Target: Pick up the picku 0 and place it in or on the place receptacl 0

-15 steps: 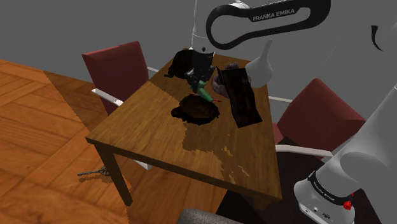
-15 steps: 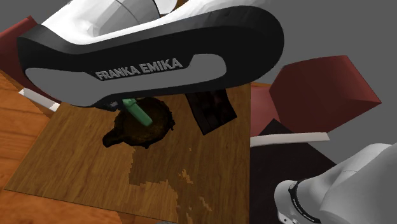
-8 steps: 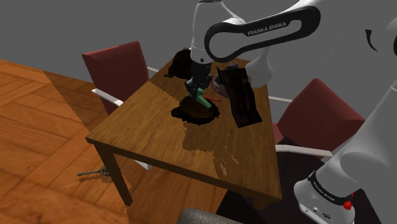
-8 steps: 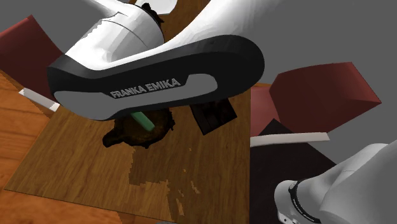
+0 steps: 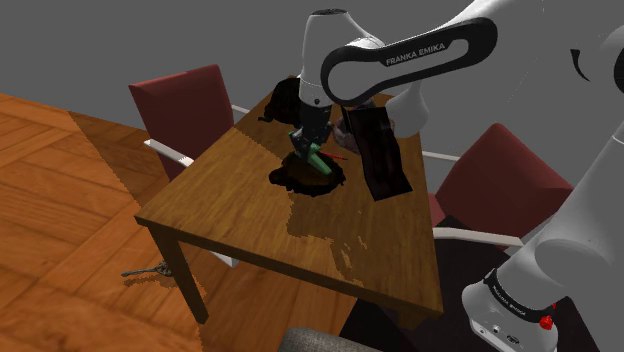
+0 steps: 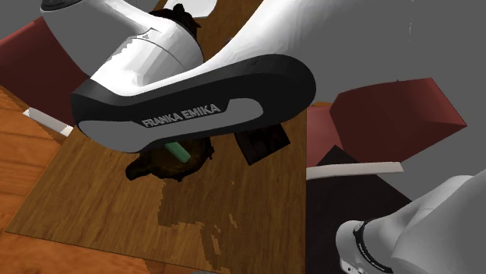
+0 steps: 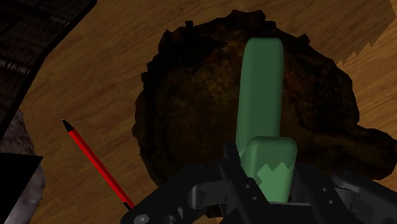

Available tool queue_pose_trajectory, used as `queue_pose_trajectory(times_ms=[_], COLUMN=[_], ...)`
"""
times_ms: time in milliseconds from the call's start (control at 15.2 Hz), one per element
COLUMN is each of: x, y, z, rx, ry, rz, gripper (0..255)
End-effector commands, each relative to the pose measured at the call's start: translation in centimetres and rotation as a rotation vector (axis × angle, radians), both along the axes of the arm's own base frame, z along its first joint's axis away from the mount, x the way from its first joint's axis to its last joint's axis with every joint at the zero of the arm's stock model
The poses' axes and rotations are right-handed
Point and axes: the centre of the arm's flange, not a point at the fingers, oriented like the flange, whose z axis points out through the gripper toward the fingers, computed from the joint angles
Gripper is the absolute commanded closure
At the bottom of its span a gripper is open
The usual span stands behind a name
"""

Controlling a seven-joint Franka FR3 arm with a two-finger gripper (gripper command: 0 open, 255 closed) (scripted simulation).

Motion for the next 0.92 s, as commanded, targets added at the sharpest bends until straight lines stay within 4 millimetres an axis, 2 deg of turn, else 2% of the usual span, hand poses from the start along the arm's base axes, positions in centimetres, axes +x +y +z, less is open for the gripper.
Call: queue_pose_trajectory(times_ms=[0,66,396,660,858], x=[0.0,0.0,0.0,-0.1,-0.1], y=[0.0,0.0,0.0,0.0,0.0], z=[0.0,0.0,0.0,5.0,5.0], rx=[0.000,0.000,0.000,0.000,0.000], ry=[0.000,0.000,0.000,0.000,0.000], rz=[0.000,0.000,0.000,0.000,0.000], gripper=[255,0,0,0,0])
